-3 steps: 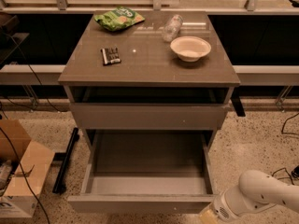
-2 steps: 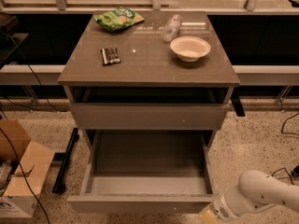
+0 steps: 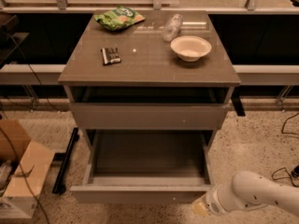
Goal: Close middle drawer
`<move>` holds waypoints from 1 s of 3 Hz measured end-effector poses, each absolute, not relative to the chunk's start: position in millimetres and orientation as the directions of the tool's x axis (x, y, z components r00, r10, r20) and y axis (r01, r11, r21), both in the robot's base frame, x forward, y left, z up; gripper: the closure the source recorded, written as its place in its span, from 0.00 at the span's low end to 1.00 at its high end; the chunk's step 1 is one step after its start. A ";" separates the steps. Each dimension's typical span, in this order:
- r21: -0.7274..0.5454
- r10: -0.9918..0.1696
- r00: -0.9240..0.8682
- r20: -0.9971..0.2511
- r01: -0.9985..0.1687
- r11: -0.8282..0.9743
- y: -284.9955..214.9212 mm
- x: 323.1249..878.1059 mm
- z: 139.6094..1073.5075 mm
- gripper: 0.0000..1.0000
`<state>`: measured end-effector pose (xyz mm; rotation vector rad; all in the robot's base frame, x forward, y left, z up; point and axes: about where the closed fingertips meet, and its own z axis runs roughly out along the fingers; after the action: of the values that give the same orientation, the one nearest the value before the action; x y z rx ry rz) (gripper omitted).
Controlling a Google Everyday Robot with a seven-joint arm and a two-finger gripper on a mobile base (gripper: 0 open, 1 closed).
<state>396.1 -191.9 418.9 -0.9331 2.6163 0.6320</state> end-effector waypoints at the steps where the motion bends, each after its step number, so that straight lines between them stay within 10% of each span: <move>1: 0.270 -0.533 -0.716 -0.451 -0.679 0.683 -171.1 428.9 412.2 1.00; 2: 0.242 -0.538 -0.689 -0.486 -0.697 0.675 -152.9 459.1 403.6 0.98; 3: 0.176 -0.551 -0.644 -0.531 -0.719 0.672 -128.3 502.1 395.9 0.75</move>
Offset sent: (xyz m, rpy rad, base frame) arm 0.1533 0.0883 -0.0360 0.0270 -0.2222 0.0498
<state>502.1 -128.3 395.9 -0.9887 2.4491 0.5225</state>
